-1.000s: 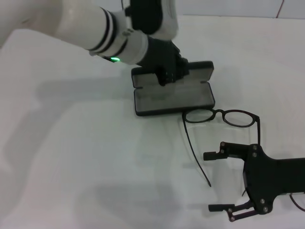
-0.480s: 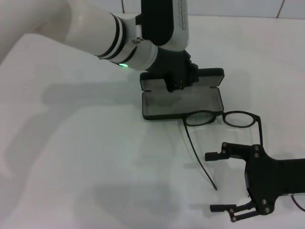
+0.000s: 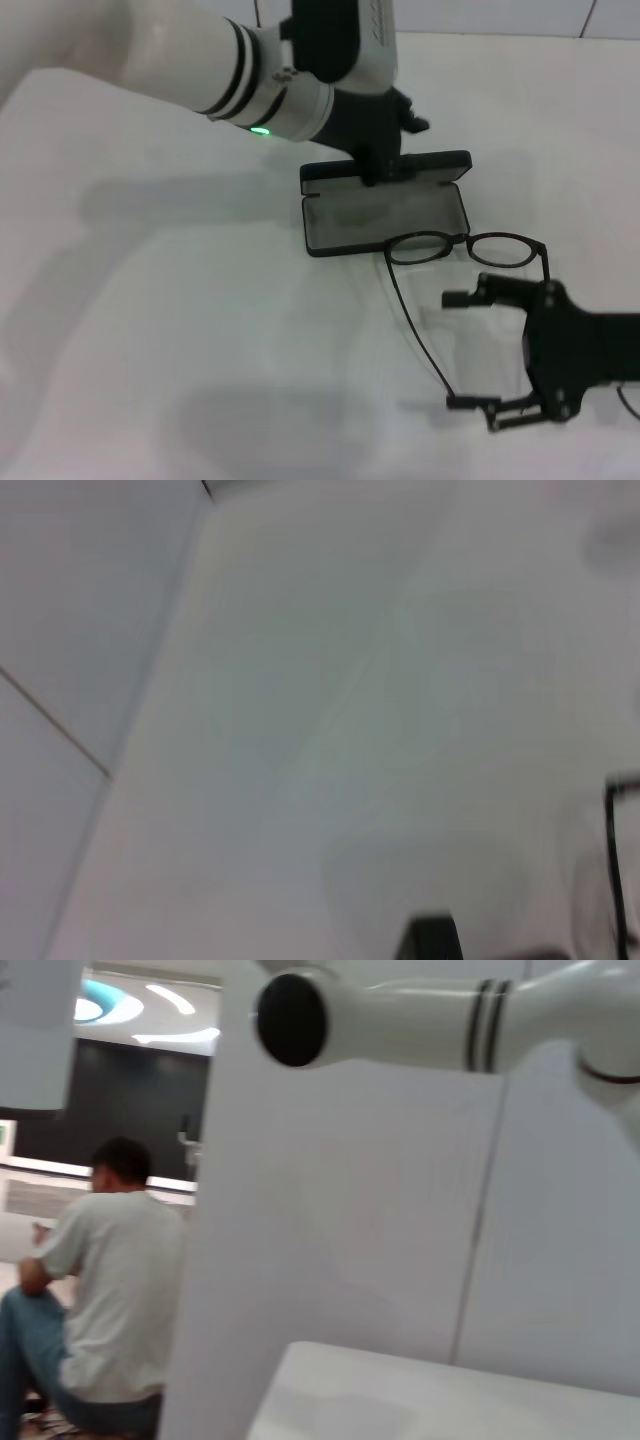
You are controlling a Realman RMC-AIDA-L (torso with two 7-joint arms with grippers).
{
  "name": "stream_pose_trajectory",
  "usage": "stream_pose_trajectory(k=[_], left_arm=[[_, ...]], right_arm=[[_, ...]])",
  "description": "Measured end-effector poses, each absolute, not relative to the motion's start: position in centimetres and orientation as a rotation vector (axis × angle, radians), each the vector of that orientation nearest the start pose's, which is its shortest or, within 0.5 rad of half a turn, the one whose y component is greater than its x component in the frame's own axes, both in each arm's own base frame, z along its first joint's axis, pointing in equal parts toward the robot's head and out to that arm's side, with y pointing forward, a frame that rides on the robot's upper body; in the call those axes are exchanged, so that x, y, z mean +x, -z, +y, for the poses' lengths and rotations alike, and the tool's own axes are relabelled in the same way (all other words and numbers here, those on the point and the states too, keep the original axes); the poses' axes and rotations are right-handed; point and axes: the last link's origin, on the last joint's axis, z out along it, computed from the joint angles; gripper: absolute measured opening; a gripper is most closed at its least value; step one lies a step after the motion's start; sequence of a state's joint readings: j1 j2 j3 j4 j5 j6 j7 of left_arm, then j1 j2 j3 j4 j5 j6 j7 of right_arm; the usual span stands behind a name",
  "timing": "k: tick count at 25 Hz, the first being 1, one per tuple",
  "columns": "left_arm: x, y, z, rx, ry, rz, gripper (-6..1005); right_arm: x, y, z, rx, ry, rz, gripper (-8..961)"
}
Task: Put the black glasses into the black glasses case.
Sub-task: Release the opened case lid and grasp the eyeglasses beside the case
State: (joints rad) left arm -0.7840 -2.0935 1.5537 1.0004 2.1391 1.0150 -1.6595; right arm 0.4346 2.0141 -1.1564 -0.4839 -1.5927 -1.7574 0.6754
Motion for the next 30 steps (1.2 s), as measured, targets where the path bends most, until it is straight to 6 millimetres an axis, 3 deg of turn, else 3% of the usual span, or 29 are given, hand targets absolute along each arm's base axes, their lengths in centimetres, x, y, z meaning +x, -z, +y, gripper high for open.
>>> stream_pose_trajectory(k=[5,8,12,17,22,30], left_arm=[[-10.0,5.6,38.4,-2.768,0.291,0.236,387],[-11.3,4.9,37.7,-2.734,0.51,0.069,401],[-14.0,5.3,37.0,-2.691,0.701,-0.193,420],[-16.4,5.1,35.8,-2.574,0.896,-0.363,496],[-17.4,4.6,35.3,-2.519,0.99,-0.422,608],[-17.4,4.9,35.7,-2.528,0.99,-0.443,608]], right_arm=[[25.1,1.1,27.7,-2.763,-0.98,-0.221,853],[24.7,-1.3,30.1,-2.759,-0.851,-0.172,853],[23.3,-3.8,32.9,-2.847,-0.525,-0.075,853],[20.2,-6.1,36.2,-2.884,-0.03,0.041,844],[17.8,-4.7,38.1,-2.939,0.274,0.07,804],[15.3,0.0,39.0,-2.955,0.59,-0.018,775]])
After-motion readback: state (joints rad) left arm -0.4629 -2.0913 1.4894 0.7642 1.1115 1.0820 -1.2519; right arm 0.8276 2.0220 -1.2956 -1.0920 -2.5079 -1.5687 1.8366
